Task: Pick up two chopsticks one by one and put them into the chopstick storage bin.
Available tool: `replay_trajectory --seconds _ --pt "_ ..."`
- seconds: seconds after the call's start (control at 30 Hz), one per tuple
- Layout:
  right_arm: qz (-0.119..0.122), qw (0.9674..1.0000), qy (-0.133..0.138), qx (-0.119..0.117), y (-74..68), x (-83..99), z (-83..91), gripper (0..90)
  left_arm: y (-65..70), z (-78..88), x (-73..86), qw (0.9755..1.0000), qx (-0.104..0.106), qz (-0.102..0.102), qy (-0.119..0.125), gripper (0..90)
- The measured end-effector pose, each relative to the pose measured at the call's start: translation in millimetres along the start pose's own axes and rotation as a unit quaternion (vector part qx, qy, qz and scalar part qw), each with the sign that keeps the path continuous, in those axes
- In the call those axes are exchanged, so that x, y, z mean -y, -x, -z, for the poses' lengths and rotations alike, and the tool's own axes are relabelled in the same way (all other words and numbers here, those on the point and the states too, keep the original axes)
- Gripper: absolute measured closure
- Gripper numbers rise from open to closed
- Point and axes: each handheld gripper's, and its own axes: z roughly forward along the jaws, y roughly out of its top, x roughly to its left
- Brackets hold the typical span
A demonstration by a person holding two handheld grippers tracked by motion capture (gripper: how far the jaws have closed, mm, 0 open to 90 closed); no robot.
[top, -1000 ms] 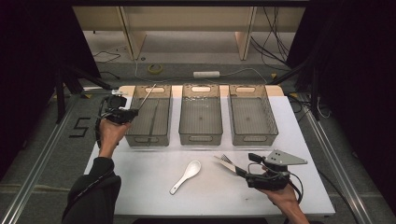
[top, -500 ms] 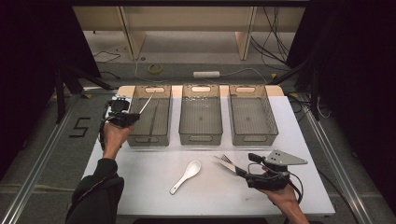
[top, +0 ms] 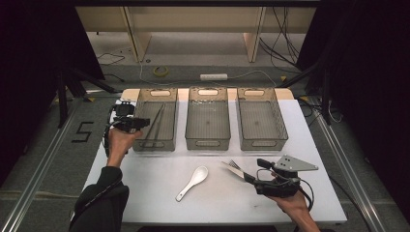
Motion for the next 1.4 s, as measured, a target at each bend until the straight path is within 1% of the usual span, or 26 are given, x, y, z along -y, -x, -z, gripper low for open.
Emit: replay_trajectory --seconds 0.03,0.07,0.13,0.17,0.23,0.27,0.3,0.43,0.57,0.7,0.73,0.83,0.9,0.93,0.97,1.2,1.33,1.4 --pt "0.000 1.0000 0.000 0.000 0.2 0.0 -0.1 27.3 2.0 2.5 1.4 0.9999 0.013 -0.001 0.000 42.5" --pt "-0.001 1.0000 0.000 0.000 0.2 0.1 -0.2 27.3 4.0 4.8 2.3 0.9998 0.021 -0.003 -0.001 40.0" --pt "0.000 1.0000 0.000 0.000 -0.2 -0.1 0.0 27.3 8.3 9.4 1.9 0.9996 0.028 -0.008 -0.004 34.9" --pt "0.000 1.0000 0.000 0.000 -0.6 -0.3 0.1 27.3 10.6 12.8 2.3 0.9993 0.038 -0.007 0.000 32.6" --pt "0.003 1.0000 0.000 0.000 -1.0 -0.4 0.4 27.3 14.9 18.7 2.8 0.9982 0.058 -0.013 -0.002 30.3" --pt "0.003 1.0000 0.001 0.000 -1.1 -0.4 0.4 27.3 16.6 21.4 3.0 0.9979 0.063 -0.016 0.002 29.1" --pt "0.003 1.0000 0.001 0.000 -1.1 -0.3 0.5 27.3 17.0 24.1 2.7 0.9976 0.067 -0.019 0.004 28.9" --pt "0.006 1.0000 0.002 -0.001 -1.6 -0.1 1.2 27.3 19.2 33.9 3.0 0.9968 0.078 -0.017 0.006 27.9" --pt "0.003 1.0000 0.001 0.000 -1.0 -0.1 1.0 27.3 25.7 40.9 5.6 0.9965 0.077 -0.032 0.005 25.2" --pt "0.004 1.0000 0.000 0.000 -1.5 -0.1 0.6 27.3 35.6 43.0 8.2 0.9955 0.083 -0.047 -0.002 23.4" --pt "0.005 1.0000 -0.001 0.000 -1.4 0.0 0.7 27.3 38.0 43.2 8.7 0.9949 0.085 -0.054 -0.007 22.8" --pt "0.004 1.0000 0.001 0.000 -1.3 0.1 1.1 27.3 47.0 44.0 11.1 0.9934 0.093 -0.067 -0.014 21.4" --pt "0.004 1.0000 0.000 0.000 -1.1 0.1 1.4 27.3 52.7 45.0 13.1 0.9918 0.101 -0.076 -0.019 20.4" --pt "0.003 1.0000 0.000 0.000 -1.1 0.2 1.6 27.3 56.3 45.2 14.8 0.9913 0.105 -0.077 -0.021 20.0" --pt "0.002 1.0000 0.002 0.000 -1.0 0.1 1.7 27.2 59.1 45.6 16.1 0.9901 0.108 -0.085 -0.026 19.6" --pt "0.005 1.0000 0.001 0.000 -1.3 0.2 1.4 27.2 75.2 50.5 25.5 0.9852 0.133 -0.103 -0.032 18.5" --pt "0.003 1.0000 0.001 0.000 -1.2 0.1 1.7 27.3 82.9 53.3 31.1 0.9819 0.141 -0.122 -0.034 18.2" --pt "0.004 1.0000 0.001 -0.001 -1.3 0.2 1.6 27.2 86.6 54.2 33.4 0.9808 0.148 -0.123 -0.033 18.1"
